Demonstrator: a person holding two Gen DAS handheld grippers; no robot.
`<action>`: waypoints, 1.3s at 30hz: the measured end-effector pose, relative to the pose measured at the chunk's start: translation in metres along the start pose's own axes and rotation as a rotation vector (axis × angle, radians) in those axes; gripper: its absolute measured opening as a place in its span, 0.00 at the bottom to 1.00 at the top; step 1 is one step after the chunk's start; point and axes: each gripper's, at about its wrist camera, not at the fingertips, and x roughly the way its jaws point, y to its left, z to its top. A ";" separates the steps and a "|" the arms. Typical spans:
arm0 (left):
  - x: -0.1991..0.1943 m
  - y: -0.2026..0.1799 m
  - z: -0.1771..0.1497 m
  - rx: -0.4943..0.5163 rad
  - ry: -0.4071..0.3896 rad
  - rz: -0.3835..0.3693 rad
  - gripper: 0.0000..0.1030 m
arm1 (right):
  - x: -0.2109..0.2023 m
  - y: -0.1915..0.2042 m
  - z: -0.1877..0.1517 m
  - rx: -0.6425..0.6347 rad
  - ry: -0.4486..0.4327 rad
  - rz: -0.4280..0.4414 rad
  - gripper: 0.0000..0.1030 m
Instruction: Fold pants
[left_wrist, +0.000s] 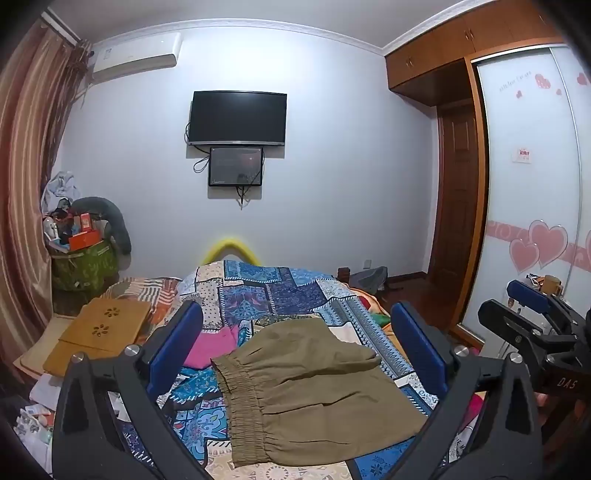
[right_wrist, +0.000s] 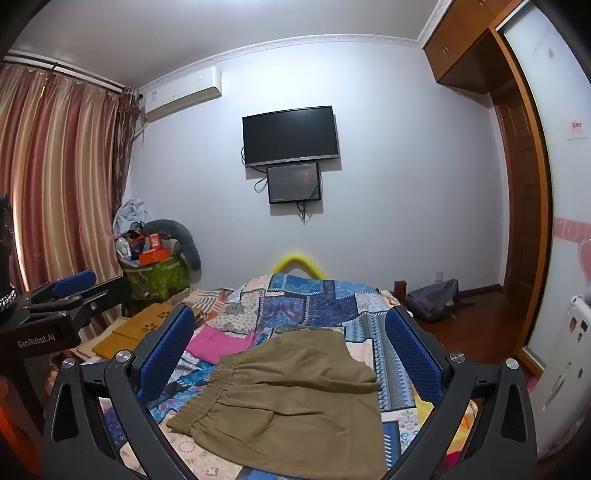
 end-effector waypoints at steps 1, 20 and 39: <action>0.001 0.000 0.000 -0.001 0.002 -0.001 1.00 | 0.000 0.000 0.000 0.001 -0.003 0.000 1.00; -0.005 -0.006 0.000 0.032 -0.019 -0.007 1.00 | -0.001 0.002 0.000 0.000 -0.006 -0.009 1.00; -0.001 -0.009 0.001 0.047 -0.014 -0.012 1.00 | 0.001 -0.001 -0.002 0.015 0.007 -0.020 1.00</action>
